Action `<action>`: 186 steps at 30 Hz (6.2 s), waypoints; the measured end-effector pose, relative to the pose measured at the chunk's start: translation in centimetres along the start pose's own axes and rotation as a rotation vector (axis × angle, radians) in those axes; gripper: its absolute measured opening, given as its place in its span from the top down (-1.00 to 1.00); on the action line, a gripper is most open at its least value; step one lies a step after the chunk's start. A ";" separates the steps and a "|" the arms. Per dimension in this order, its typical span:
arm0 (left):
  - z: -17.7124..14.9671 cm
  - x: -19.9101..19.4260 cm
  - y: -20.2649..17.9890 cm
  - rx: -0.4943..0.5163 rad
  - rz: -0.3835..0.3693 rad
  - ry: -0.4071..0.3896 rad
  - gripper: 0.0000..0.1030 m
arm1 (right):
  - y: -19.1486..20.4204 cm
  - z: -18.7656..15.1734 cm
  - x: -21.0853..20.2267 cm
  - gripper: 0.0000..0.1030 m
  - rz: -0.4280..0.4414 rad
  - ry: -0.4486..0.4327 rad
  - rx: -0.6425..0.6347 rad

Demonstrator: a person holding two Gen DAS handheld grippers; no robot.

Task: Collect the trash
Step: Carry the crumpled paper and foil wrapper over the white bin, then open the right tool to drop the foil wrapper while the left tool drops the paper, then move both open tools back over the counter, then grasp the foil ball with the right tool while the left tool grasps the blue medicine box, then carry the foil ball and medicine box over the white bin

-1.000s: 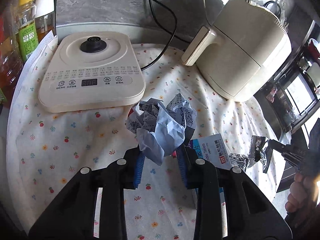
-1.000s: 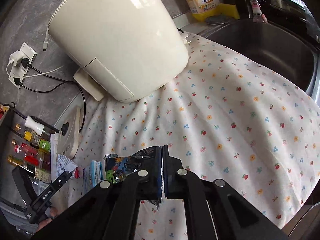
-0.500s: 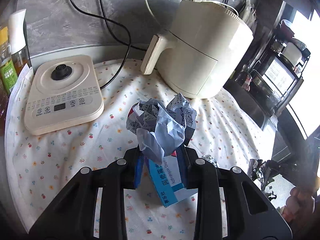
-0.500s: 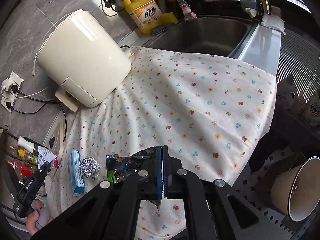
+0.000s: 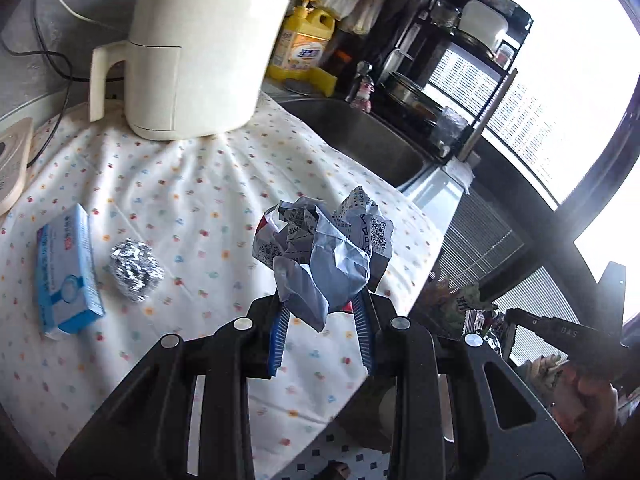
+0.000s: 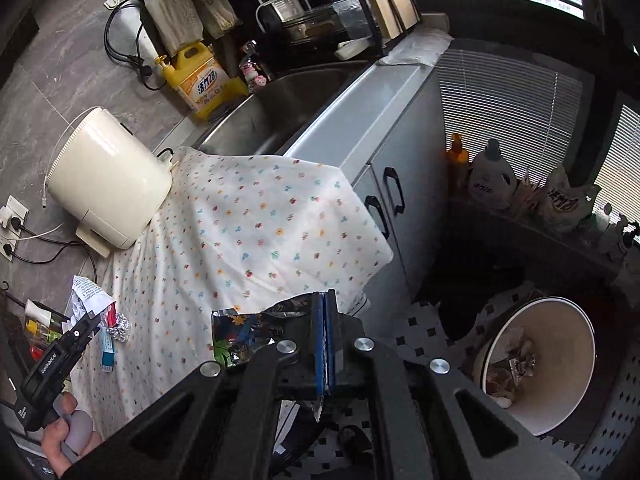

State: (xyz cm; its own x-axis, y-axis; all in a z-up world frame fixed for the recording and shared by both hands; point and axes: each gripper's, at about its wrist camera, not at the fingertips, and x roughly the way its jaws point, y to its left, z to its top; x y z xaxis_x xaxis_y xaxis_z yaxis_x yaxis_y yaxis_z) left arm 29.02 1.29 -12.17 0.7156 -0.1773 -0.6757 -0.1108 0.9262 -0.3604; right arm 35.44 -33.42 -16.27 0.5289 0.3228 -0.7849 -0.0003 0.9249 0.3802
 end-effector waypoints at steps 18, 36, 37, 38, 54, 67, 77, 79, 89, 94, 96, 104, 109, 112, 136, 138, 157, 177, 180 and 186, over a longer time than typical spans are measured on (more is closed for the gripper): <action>-11.2 8.7 -20.6 0.155 -0.120 0.205 0.42 | -24.9 -4.2 -3.9 0.90 -0.197 0.065 0.180; -18.4 14.6 -31.3 0.321 -0.233 0.423 0.41 | -32.0 -8.9 -8.8 -0.16 -0.254 0.027 0.273; -18.6 14.8 -31.9 0.335 -0.245 0.434 0.40 | -32.3 -9.2 -9.3 -0.17 -0.261 0.021 0.282; -18.8 14.9 -32.4 0.347 -0.258 0.445 0.39 | -32.5 -9.6 -9.9 -0.18 -0.267 0.015 0.292; -15.6 11.2 -31.3 0.358 -0.287 0.370 -0.83 | -28.9 -10.0 -12.9 -0.86 -0.253 -0.115 0.272; -8.7 3.2 -16.7 0.169 -0.076 0.168 -0.85 | -13.5 -5.3 -8.6 -0.85 -0.060 -0.146 0.037; -5.7 -2.7 -5.0 0.008 0.061 0.044 -0.87 | -1.6 -4.5 -4.7 -0.85 0.045 -0.107 -0.115; -5.3 -3.7 -2.7 -0.021 0.087 0.022 -0.87 | 0.5 -4.6 -4.0 -0.85 0.061 -0.098 -0.143; -4.5 -6.5 7.8 -0.179 0.212 -0.030 -0.87 | 9.5 -5.4 -1.0 -0.85 0.105 -0.070 -0.246; -4.0 -7.0 11.9 -0.233 0.243 -0.038 -0.87 | 12.7 -6.1 0.2 -0.85 0.107 -0.059 -0.272; -3.7 -6.8 13.1 -0.243 0.246 -0.036 -0.87 | 13.7 -6.4 0.7 -0.85 0.105 -0.057 -0.278; -2.1 -4.2 16.3 -0.241 0.243 -0.008 -0.87 | 16.4 -7.4 1.5 -0.85 0.077 -0.073 -0.288; -1.3 -2.0 17.4 -0.212 0.268 0.023 -0.87 | 17.4 -7.8 2.2 -0.85 0.051 -0.079 -0.279; -1.2 -0.9 18.1 -0.195 0.281 0.052 -0.86 | 18.2 -8.0 2.7 -0.85 0.045 -0.075 -0.279; -3.9 -10.3 25.3 -0.295 0.337 -0.087 -0.32 | 33.7 -11.0 11.7 -0.56 0.203 0.106 -0.540; -4.0 -10.6 25.4 -0.296 0.338 -0.089 -0.32 | 34.6 -11.0 12.4 -0.54 0.213 0.115 -0.555; -2.9 -9.9 21.7 -0.231 0.299 -0.107 -0.33 | 32.2 -9.9 12.3 0.34 0.260 0.160 -0.548; -2.6 1.0 -1.4 0.060 0.032 0.040 -0.33 | 5.4 -4.0 0.1 0.33 0.020 -0.015 -0.201; -3.6 2.2 -5.4 0.110 -0.008 0.070 -0.33 | 0.8 -4.4 -1.5 0.33 -0.025 -0.027 -0.136; -5.6 4.1 -11.9 0.195 -0.068 0.120 -0.33 | -7.7 -5.3 -4.7 0.32 -0.106 -0.057 -0.010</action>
State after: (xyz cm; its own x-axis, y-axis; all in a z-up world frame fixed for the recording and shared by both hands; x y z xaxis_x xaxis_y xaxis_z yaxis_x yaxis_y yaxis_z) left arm 29.38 -12.34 -14.26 0.6282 -0.2693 -0.7300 0.0787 0.9554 -0.2847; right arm 28.47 -40.99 -18.12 0.5734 0.2116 -0.7914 0.0501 0.9552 0.2917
